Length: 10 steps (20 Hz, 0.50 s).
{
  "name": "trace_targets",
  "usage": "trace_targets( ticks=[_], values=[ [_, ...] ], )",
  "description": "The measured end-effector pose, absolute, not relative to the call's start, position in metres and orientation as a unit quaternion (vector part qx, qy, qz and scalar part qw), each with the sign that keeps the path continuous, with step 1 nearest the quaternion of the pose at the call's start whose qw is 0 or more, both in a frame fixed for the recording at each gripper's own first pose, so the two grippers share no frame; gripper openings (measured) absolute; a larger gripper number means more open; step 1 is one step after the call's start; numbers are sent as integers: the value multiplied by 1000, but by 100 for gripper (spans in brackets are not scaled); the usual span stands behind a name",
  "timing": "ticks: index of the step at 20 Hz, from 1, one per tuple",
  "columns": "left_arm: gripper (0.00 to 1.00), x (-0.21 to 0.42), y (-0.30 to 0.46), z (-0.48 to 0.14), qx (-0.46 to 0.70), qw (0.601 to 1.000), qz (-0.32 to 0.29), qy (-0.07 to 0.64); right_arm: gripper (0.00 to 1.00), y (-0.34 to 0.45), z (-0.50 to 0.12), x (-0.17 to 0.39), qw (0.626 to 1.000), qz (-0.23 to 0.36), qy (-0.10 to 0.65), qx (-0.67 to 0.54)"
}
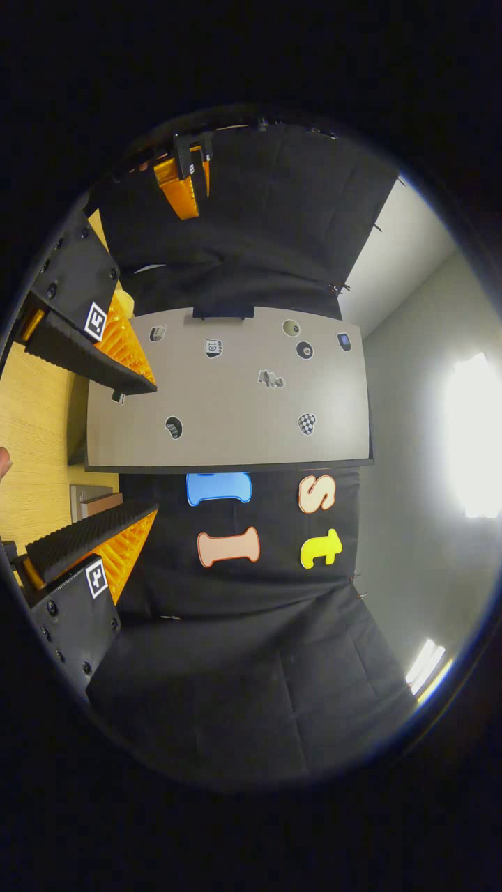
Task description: Open the cabinet door with the right hand, grasp the bottle in the cabinet with the left hand and place it on the coaster, then close the cabinet door with the right hand.
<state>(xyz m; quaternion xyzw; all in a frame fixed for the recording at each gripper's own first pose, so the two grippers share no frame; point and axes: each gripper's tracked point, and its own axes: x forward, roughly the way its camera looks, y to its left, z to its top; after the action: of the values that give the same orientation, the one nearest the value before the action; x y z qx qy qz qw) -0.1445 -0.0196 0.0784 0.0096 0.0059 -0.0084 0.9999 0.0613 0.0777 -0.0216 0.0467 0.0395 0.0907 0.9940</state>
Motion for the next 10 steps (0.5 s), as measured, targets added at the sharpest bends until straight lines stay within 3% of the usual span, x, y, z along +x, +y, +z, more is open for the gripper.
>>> trace_targets(
  ticks=[2, 3, 8, 9, 10],
  values=[
    [76, -146, -17, 80, 17, 1000, -6, 1, 92, 81, -14, 58, 994, 88, 37, 54],
    [76, -150, -16, 81, 20, 1000, -7, -3, 97, 81, -11, 57, 994, 86, 33, 54],
    [79, -154, -10, 81, 15, 1000, -17, -4, 97, 91, -7, 49, 995, 84, 31, 52],
    [77, -155, -9, 79, 14, 1000, -18, -3, 92, 94, -6, 47, 995, 85, 30, 52],
    [77, -154, -6, 77, 12, 1000, -19, -2, 97, 94, -6, 46, 995, 83, 31, 48]
  ],
)
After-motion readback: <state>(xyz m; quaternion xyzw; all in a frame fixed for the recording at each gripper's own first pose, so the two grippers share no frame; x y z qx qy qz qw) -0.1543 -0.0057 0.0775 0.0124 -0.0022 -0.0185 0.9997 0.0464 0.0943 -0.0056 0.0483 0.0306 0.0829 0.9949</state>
